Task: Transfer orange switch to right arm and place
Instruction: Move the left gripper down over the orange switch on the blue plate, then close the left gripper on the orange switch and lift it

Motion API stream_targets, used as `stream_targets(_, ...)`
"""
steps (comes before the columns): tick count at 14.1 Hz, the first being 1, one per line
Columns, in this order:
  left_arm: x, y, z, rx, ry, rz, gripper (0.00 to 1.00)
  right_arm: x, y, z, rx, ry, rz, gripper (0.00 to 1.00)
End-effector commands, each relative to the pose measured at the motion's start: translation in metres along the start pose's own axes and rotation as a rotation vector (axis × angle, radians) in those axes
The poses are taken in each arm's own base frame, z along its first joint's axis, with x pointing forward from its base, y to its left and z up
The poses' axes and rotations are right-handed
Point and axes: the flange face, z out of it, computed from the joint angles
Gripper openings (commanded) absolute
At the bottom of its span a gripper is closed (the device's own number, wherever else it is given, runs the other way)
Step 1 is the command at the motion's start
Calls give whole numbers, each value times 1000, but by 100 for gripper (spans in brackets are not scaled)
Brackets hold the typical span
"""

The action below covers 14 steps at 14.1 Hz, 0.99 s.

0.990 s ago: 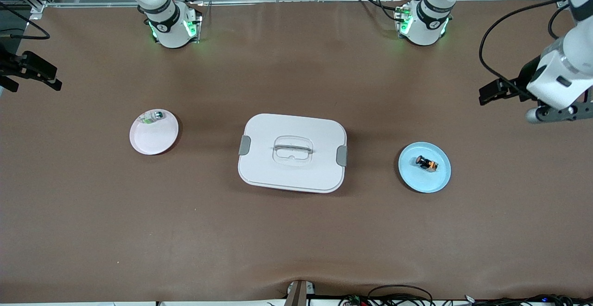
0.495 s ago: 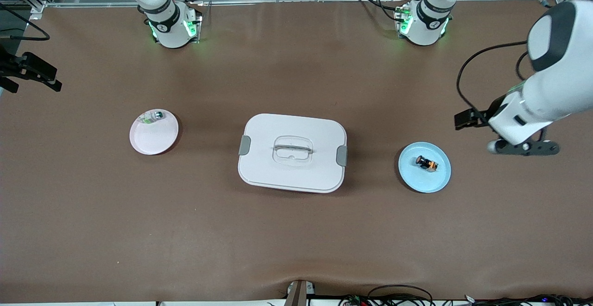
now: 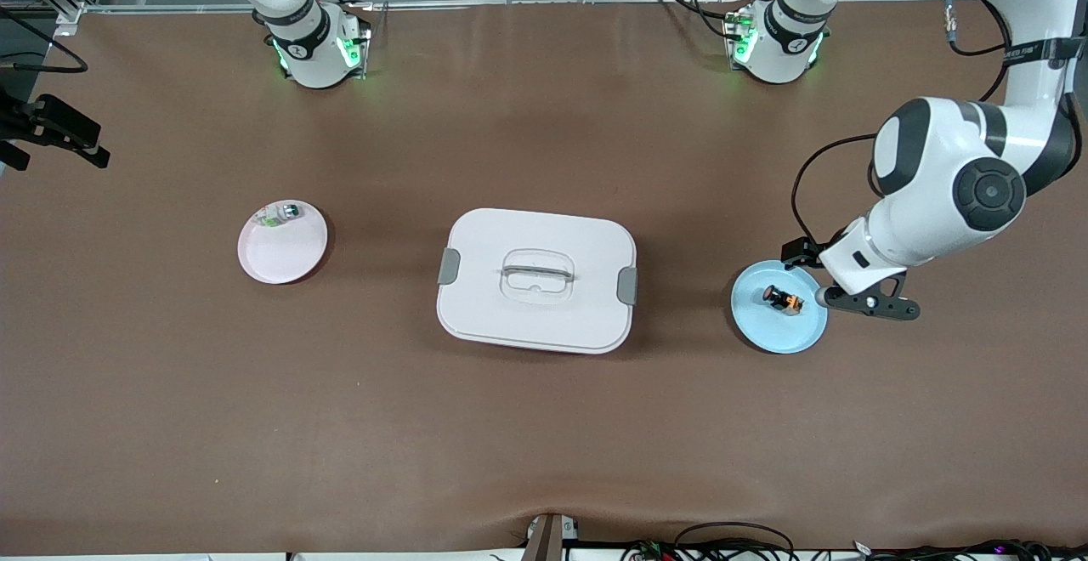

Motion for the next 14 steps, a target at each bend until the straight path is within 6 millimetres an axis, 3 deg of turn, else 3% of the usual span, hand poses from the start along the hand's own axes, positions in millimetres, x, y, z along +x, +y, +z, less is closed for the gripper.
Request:
stream_targets(1,-11,-34,46,-2,45,44,100,3,6,-4,-15,1,20,100)
stream_targets(4,-15,-58,82,-18,25,106,100,3,5,-5,-15,1,18,100)
stream_targets(7,-18,-60,114,-28,13,98,100,3,5,-5,-15,1,20,100)
stream_targets(14,-8,-33,144,-72,30,113,100,3,4,-5,-12,1,18,100)
